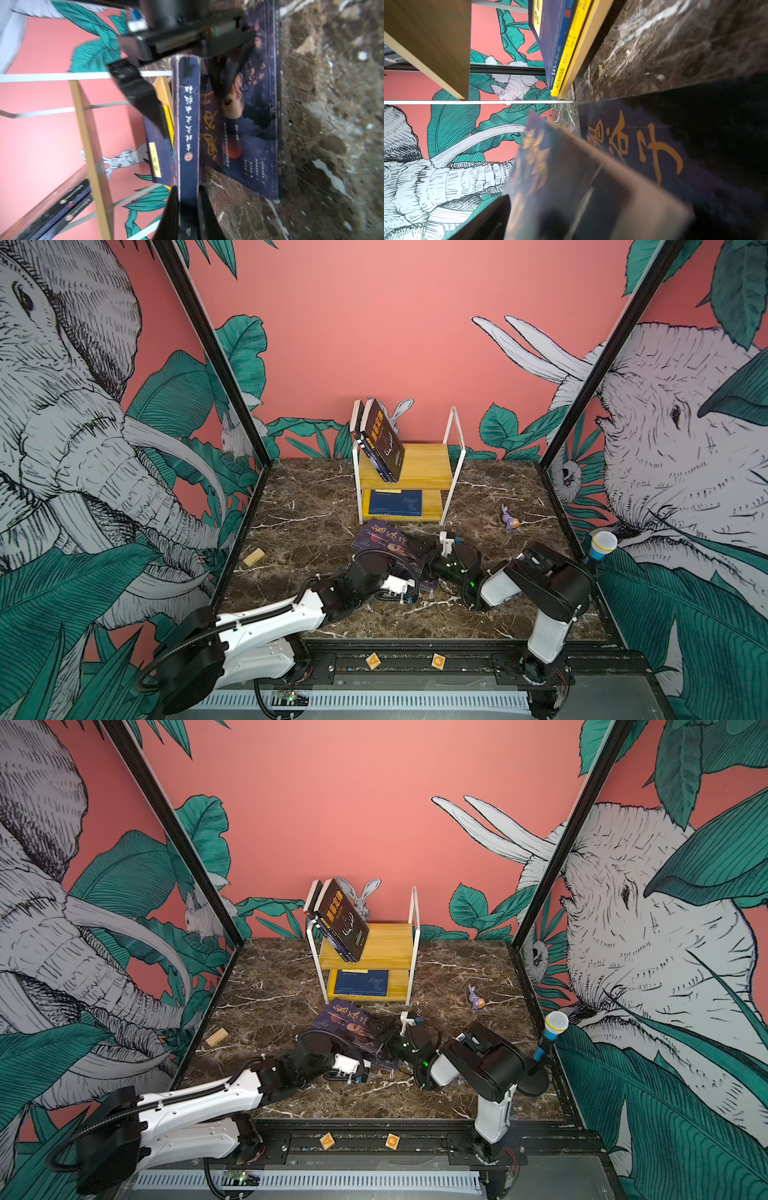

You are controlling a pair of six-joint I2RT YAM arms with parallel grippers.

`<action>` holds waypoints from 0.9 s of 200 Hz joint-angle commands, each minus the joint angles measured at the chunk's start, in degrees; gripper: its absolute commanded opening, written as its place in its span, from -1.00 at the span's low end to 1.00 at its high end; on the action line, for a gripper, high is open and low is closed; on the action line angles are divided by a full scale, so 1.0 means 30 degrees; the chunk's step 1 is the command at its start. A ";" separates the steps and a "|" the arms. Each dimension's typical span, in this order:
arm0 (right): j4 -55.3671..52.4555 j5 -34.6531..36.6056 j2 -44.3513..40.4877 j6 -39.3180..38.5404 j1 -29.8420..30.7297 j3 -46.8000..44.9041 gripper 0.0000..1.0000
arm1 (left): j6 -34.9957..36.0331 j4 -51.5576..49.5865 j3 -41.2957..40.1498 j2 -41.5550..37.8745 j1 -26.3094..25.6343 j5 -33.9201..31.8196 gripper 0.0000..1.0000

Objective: Stacking books/files
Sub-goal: Pick up the book from the book, then place the book at the bookshelf.

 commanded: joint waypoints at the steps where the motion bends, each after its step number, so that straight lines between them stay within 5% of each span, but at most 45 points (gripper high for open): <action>1: 0.2502 0.0887 -0.0015 0.2861 0.0149 -0.0115 0.85 | 0.2880 0.5919 -0.1729 -0.0384 -0.0098 0.1557 -1.00; 46: 0.3198 0.1076 -0.0247 0.3594 0.0142 -0.0101 0.69 | 0.3489 0.8916 -0.2618 0.0133 0.0103 0.1610 -1.00; 111: 0.3176 0.1339 -0.1515 0.3342 -0.0333 0.0462 -0.25 | 0.5840 1.0939 -0.3655 0.1407 0.0999 0.3640 -1.00; 180: 0.0571 0.1206 -0.2111 0.0301 -0.0880 0.2993 -0.31 | 0.5989 1.5963 -0.2371 0.6648 0.1306 0.2681 -1.00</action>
